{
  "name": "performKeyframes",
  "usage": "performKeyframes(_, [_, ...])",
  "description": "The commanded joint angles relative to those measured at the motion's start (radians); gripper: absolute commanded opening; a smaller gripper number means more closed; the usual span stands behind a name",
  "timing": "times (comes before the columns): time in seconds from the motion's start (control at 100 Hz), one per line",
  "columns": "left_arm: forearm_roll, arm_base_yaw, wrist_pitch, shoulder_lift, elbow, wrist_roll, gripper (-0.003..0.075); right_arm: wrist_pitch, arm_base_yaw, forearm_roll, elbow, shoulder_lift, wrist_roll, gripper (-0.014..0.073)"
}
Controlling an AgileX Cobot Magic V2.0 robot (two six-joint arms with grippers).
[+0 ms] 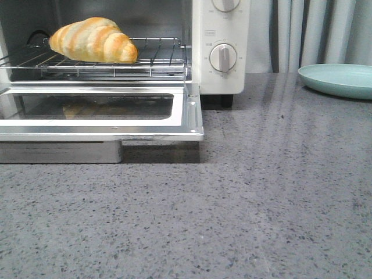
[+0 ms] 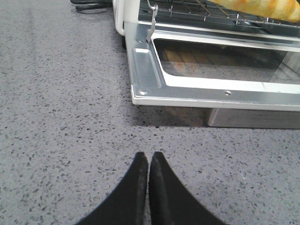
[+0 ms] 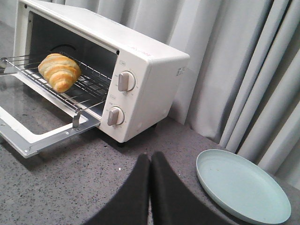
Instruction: Put bread in oven
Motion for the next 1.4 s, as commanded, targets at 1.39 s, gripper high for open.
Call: performKeyframes(1.39, [-0.004,0.0,-0.036,-0.029,0.023,-0.008,-0.0021,-0.622,-0.76,0.511,0.591,-0.077,-0.059,-0.0048])
